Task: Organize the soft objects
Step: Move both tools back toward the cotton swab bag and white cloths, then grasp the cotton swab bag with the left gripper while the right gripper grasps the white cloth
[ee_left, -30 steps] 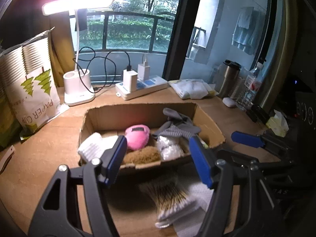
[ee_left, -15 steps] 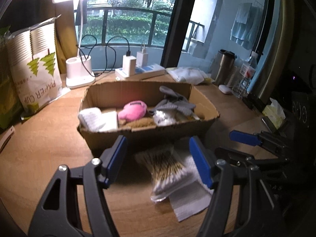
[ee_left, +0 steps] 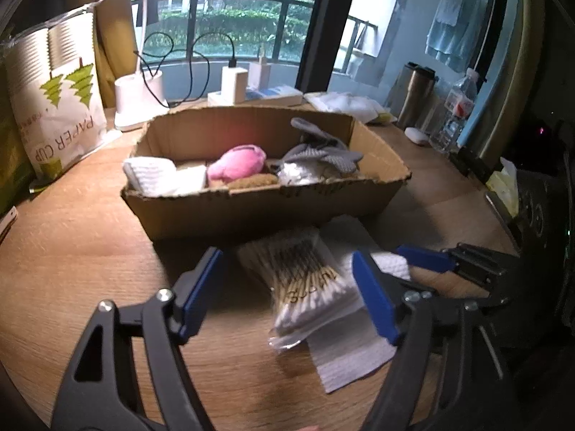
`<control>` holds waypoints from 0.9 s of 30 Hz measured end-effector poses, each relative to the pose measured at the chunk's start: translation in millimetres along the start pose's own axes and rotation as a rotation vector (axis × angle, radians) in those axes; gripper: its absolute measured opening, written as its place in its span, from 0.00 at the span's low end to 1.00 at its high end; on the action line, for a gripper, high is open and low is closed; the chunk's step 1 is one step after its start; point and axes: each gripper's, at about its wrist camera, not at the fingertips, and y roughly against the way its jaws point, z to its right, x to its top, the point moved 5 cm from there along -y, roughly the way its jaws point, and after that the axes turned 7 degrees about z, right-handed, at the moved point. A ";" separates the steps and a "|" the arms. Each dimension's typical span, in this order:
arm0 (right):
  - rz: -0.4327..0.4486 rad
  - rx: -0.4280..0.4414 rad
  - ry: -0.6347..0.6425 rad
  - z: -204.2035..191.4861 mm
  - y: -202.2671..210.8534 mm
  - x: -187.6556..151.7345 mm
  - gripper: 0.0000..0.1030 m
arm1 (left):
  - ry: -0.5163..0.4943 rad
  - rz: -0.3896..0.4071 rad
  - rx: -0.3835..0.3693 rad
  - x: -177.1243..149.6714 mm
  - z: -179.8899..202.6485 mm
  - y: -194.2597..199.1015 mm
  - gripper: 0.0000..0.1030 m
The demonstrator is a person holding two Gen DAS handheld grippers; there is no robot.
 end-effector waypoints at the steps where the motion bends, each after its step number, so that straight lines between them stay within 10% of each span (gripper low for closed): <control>1: -0.004 0.004 0.003 0.6 -2.1 -0.9 0.47 | 0.000 -0.009 0.005 -0.5 0.7 -3.1 0.73; 6: -0.015 0.006 0.021 4.0 -6.5 -3.5 0.14 | -0.010 -0.039 0.019 -1.6 6.5 -16.7 0.73; 21: 0.016 -0.045 -0.015 42.0 15.3 0.1 0.10 | -0.062 -0.175 0.060 -17.7 14.6 -63.1 0.73; 27: 0.052 -0.048 0.023 38.3 21.2 6.1 0.57 | -0.073 -0.173 0.041 -19.7 11.9 -58.3 0.54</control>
